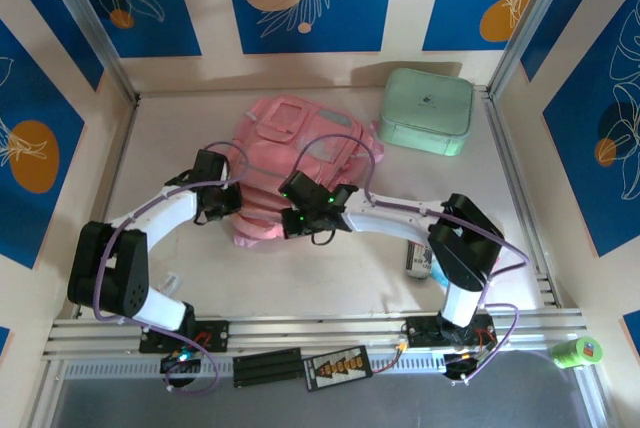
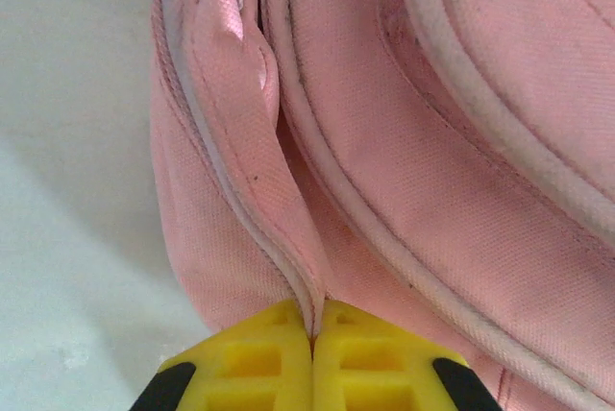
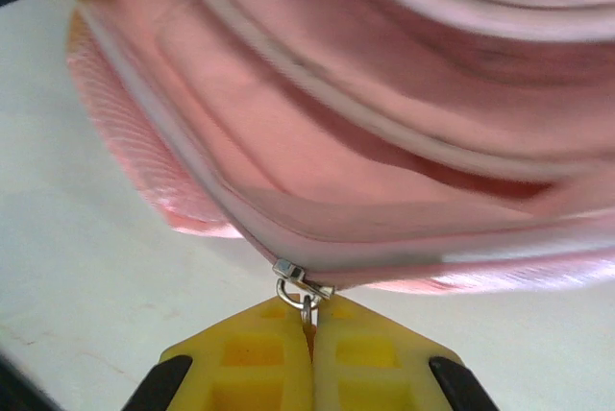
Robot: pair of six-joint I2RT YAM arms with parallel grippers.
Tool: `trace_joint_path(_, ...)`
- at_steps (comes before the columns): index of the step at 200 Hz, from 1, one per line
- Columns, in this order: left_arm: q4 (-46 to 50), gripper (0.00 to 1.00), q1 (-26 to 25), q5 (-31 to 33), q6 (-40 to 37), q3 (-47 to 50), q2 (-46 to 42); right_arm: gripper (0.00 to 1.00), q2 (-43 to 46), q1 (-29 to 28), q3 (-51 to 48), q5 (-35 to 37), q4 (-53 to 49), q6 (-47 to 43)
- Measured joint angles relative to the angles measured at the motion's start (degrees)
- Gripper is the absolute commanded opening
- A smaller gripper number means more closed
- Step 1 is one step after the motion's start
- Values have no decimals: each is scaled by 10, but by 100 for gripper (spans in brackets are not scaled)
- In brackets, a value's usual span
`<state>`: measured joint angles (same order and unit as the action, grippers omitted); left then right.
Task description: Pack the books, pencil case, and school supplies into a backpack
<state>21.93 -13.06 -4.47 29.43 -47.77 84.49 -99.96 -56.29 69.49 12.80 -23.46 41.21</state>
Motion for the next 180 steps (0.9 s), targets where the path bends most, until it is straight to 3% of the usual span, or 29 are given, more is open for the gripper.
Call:
trace_joint_path(39, 9, 0, -1, 1, 0, -4, -8, 0, 20, 9, -14, 52, -32, 11)
trace_joint_path(107, 23, 0, -1, 7, -14, -5, -34, 0, 43, 40, -30, 68, -51, 19)
trace_joint_path(180, 28, 0, -1, 18, -17, -5, -34, 0, 46, 138, -48, 29, -57, -89)
